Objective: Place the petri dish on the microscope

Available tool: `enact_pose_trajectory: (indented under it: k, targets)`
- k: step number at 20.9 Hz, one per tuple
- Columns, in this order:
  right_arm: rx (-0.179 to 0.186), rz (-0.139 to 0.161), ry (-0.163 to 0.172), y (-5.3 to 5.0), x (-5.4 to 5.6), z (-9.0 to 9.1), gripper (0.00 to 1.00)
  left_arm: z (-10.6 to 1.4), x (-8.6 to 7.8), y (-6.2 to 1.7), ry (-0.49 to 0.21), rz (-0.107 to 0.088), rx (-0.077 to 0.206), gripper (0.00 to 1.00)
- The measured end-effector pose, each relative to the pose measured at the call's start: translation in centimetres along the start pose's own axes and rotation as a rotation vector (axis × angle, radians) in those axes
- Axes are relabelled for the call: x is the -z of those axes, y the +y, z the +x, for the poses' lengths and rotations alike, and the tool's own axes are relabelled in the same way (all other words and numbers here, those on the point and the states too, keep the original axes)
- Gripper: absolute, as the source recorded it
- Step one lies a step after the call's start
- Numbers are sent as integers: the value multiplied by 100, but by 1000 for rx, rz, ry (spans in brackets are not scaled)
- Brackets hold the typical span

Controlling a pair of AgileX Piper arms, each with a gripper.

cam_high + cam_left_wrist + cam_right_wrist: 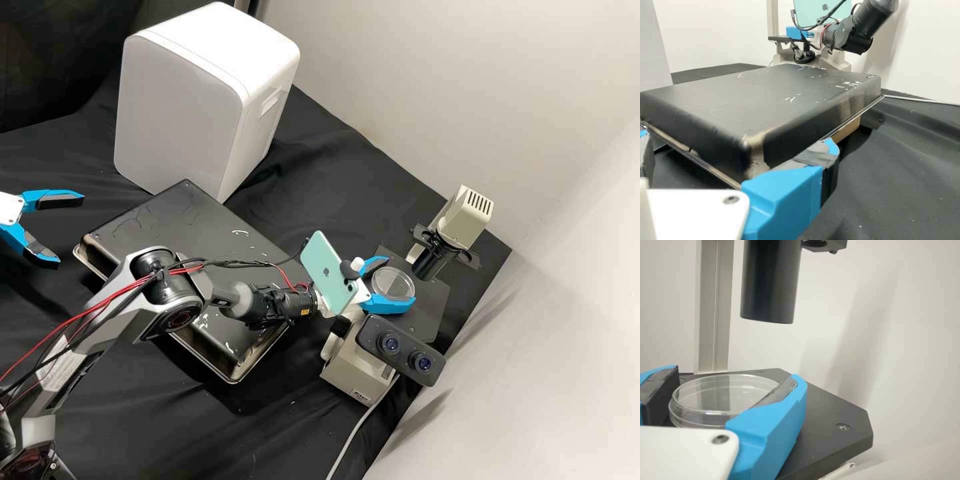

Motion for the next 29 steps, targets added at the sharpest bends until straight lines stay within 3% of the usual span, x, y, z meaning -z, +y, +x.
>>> enact_pose_trajectory:
  k: [3, 4, 8, 10, 23, 25, 29]
  targets:
    - [1, -25, -5, -4, -6, 6, 0, 5, 7, -13, 5, -3, 7, 100]
    - [0, -44, -4, 0, 2, 17, 100, 5, 9, -12, 7, -4, 6, 100]
    - [3, -90, -4, -7, 6, 37, 100, 5, 9, -12, 7, -4, 6, 100]
    - [5, -97, -7, -4, 9, 47, 100, 5, 9, -12, 7, -4, 6, 100]
    - [3, -77, -27, 12, 8, 62, 100, 10, 14, -27, 10, 0, 14, 100]
    - [-1, -74, -26, 12, 5, 59, 100, 12, 23, -22, 35, 36, 7, 100]
    - [-25, -71, -29, 32, -34, -46, 100, -9, -42, 47, 74, 149, -48, 100]
